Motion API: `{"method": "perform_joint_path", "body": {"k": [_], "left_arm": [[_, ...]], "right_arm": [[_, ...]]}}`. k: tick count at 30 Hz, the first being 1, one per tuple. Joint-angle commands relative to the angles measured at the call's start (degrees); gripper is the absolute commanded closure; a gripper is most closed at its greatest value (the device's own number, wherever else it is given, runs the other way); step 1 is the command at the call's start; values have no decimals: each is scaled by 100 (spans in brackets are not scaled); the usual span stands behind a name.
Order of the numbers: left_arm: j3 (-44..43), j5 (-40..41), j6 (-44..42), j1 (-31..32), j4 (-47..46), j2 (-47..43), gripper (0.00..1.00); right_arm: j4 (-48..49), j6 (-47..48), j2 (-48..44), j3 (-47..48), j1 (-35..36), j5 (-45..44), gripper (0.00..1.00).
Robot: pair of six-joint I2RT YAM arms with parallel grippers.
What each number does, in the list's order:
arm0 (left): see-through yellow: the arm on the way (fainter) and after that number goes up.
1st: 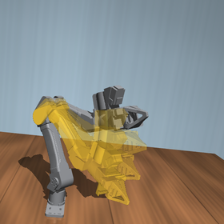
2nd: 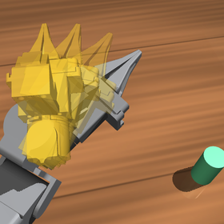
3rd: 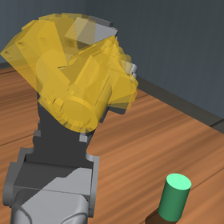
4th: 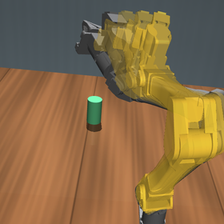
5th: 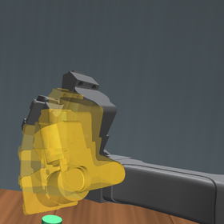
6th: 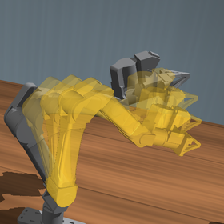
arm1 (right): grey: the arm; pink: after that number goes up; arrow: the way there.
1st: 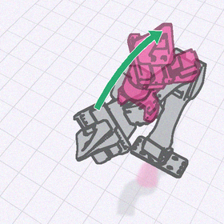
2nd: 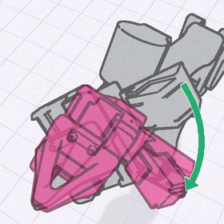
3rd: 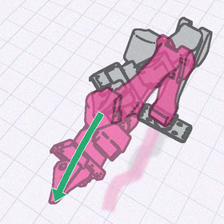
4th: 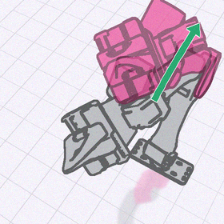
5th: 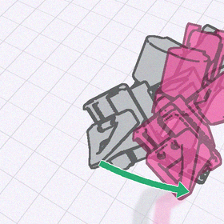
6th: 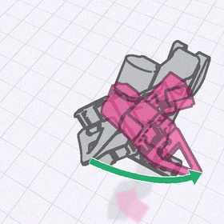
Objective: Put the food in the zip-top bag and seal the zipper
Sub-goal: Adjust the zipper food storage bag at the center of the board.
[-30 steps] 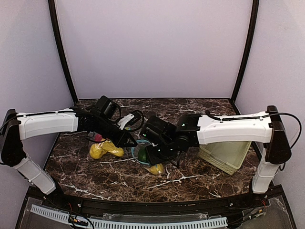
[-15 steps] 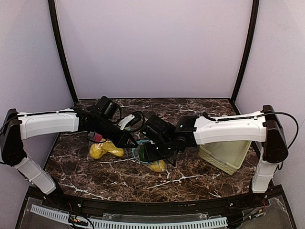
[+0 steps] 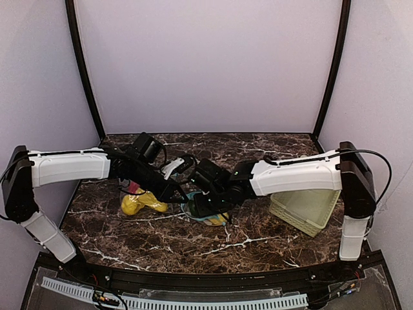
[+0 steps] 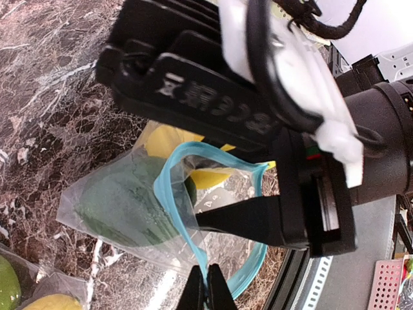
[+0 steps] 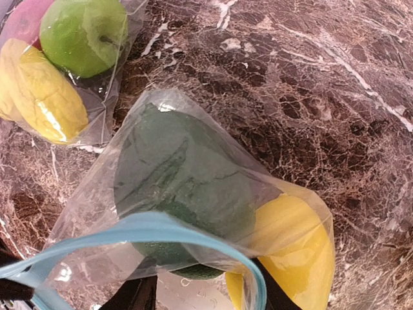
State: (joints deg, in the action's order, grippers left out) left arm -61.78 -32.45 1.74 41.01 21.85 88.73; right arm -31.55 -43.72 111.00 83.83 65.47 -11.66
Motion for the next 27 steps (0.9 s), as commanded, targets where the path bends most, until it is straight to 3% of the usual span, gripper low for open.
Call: {"method": "perform_joint_path", "body": {"k": [1, 5, 8, 13, 18, 21, 27], "left_arm": [[-12, -370, -18, -5, -85, -73, 99], [-3, -318, -9, -6, -111, -157, 99], [3, 236, 28, -33, -32, -203, 99], [23, 520, 295, -361, -34, -185, 99], [24, 511, 337, -486, -23, -182, 99], [8, 479, 336, -489, -18, -162, 99], [17, 451, 321, -489, -20, -149, 99]], "right_arm": [[-207, 53, 262, 46, -195, -310, 55], [-215, 74, 239, -4, -291, -329, 53], [-191, 279, 36, 2, -278, -282, 48], [-153, 798, -692, -208, -161, -159, 33], [146, 967, -1657, -965, -111, 135, 26], [556, 1063, -2137, -1669, -93, 270, 28], [1153, 1096, -2304, -2371, 120, 196, 45]]}}
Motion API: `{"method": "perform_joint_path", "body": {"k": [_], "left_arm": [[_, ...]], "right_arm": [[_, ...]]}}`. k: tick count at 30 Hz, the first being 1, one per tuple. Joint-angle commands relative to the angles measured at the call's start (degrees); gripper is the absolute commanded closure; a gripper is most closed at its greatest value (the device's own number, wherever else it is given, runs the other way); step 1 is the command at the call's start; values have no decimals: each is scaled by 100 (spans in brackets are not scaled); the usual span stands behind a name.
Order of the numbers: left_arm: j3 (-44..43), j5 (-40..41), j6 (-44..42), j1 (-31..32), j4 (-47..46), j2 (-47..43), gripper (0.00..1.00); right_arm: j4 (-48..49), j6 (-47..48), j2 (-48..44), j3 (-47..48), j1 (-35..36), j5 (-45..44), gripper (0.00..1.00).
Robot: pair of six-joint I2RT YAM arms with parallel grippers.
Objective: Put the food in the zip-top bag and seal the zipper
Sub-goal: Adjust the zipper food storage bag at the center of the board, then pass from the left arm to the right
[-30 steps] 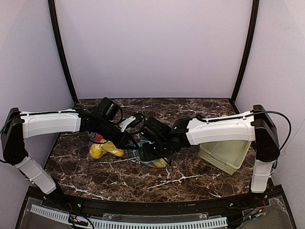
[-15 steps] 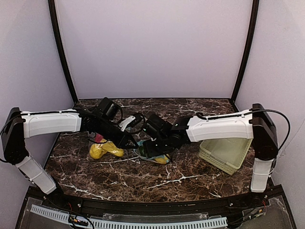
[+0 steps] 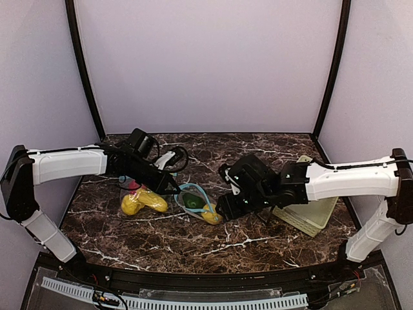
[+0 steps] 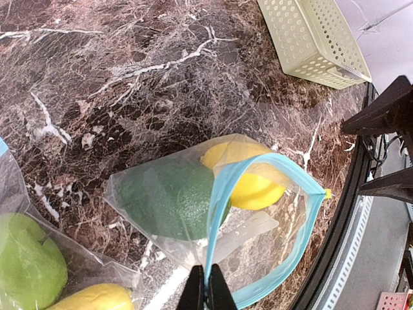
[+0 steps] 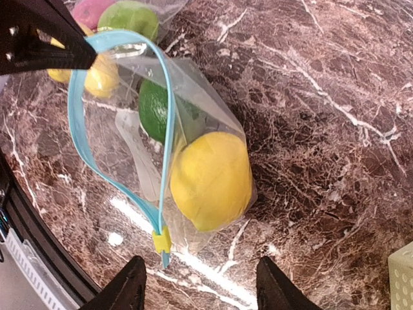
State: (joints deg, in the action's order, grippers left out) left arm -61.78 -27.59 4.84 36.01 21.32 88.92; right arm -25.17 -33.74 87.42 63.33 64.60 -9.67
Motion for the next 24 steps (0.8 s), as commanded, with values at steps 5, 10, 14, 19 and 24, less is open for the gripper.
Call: {"method": "perform_joint_path", "body": {"k": [5, 10, 14, 19, 24], "left_arm": [[16, -19, -7, 11, 39, -164, 99], [15, -30, -5, 11, 45, -166, 99], [10, -27, -10, 7, 39, -174, 99], [14, -43, -18, 11, 39, -182, 99], [14, -53, -8, 11, 39, -182, 99]], "right_arm": [[489, 47, 320, -268, 372, -306, 55], [492, 56, 543, -102, 421, -474, 62], [479, 67, 617, -56, 418, -564, 70], [491, 114, 662, -9, 422, -562, 75], [538, 195, 693, 39, 431, -569, 76]]}}
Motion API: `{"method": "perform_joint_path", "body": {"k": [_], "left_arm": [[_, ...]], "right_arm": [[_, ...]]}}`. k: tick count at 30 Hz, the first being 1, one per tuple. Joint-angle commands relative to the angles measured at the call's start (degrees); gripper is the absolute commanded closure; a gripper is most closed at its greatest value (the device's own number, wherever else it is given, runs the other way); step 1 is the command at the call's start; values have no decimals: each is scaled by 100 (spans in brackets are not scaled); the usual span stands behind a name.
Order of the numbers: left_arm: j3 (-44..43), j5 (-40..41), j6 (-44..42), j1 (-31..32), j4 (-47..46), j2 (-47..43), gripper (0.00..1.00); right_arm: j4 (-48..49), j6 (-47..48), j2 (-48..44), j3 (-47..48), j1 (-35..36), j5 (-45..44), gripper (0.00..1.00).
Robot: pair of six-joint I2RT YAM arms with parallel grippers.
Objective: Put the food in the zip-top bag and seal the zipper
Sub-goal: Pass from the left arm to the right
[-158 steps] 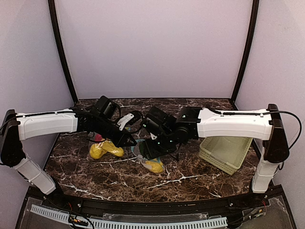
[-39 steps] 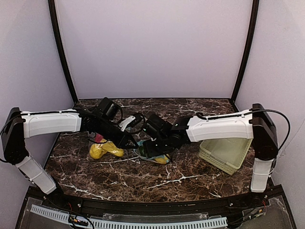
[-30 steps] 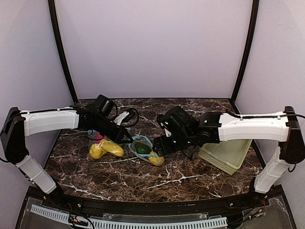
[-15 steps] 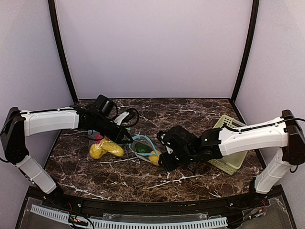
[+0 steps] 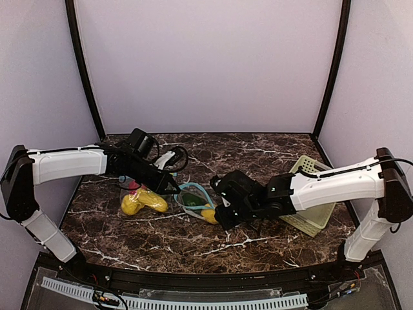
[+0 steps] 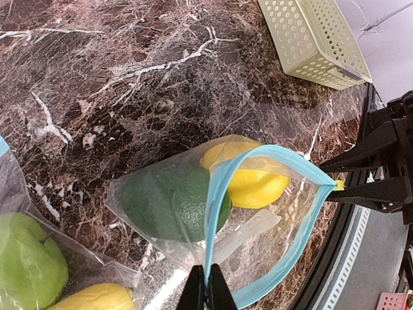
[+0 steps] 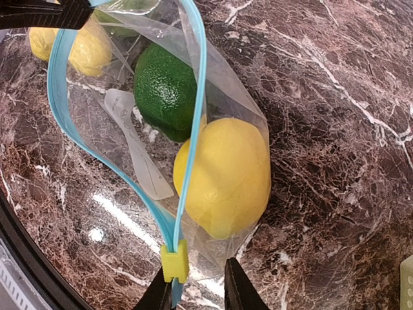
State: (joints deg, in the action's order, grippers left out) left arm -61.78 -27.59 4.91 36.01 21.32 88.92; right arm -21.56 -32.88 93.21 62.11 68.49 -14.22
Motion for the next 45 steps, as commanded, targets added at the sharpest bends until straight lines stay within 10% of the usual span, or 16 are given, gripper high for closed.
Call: {"method": "perform_joint_path", "body": {"k": [1, 14, 25, 35, 45], "left_arm": [[16, -57, -11, 11, 39, -176, 99], [8, 48, -29, 9, 66, -209, 99], [391, 720, -598, 16, -228, -1363, 31], [1374, -780, -541, 1278, -1804, -2459, 29], [1739, -1401, -79, 1976, -3488, -1619, 34]], "right_arm": [[185, 124, 121, 171, 40, -109, 77], [375, 408, -141, -45, 39, 22, 100], [1255, 1655, -866, -709, 45, 2348, 100], [2121, 1758, -1523, -1765, 49, 3294, 100], [2621, 1687, -1734, -2254, 46, 3469, 100]]}}
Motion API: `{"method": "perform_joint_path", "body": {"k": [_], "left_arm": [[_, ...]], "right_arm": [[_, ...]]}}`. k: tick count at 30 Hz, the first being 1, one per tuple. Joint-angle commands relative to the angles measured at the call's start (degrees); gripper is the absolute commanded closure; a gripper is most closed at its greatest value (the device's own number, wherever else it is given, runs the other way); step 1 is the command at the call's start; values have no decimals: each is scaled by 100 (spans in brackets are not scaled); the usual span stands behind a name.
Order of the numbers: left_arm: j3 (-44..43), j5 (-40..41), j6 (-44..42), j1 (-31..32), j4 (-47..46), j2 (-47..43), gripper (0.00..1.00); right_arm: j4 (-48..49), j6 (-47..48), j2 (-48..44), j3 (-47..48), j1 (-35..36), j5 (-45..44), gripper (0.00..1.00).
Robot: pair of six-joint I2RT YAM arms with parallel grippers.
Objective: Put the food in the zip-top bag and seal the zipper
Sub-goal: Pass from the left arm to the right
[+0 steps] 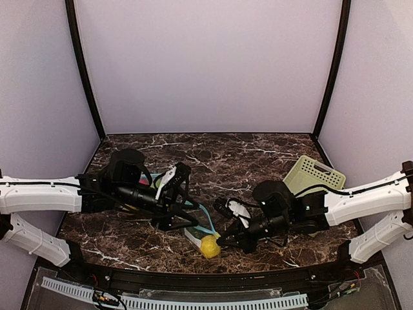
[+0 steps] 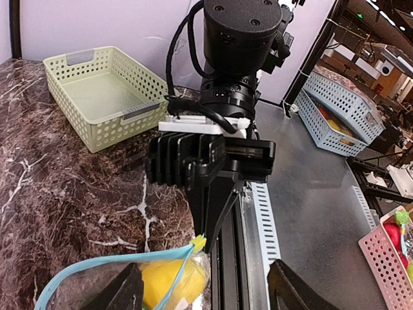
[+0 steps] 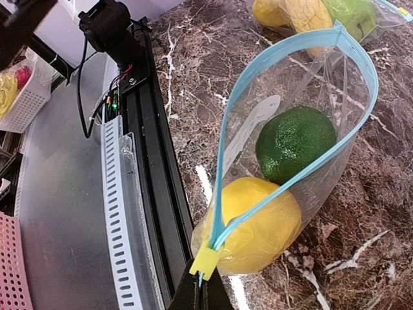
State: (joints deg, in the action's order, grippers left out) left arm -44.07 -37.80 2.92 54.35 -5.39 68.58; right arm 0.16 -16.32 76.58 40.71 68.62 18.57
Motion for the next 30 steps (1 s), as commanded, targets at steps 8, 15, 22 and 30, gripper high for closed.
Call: {"method": "perform_joint_path", "body": {"k": [8, 15, 22, 30], "left_arm": [[-412, -572, -128, 349, -955, 1316, 50], [-654, -662, -253, 494, -838, 1742, 56], [-757, -598, -563, 537, -610, 1958, 63], [-769, -370, -813, 558, -224, 2040, 65]], "right_arm": [[560, -33, -73, -220, 29, 165, 100], [581, -57, -38, -225, 9, 140, 100], [581, -65, -111, -252, -15, 112, 100], [599, -86, -168, -290, -42, 95, 100]]}}
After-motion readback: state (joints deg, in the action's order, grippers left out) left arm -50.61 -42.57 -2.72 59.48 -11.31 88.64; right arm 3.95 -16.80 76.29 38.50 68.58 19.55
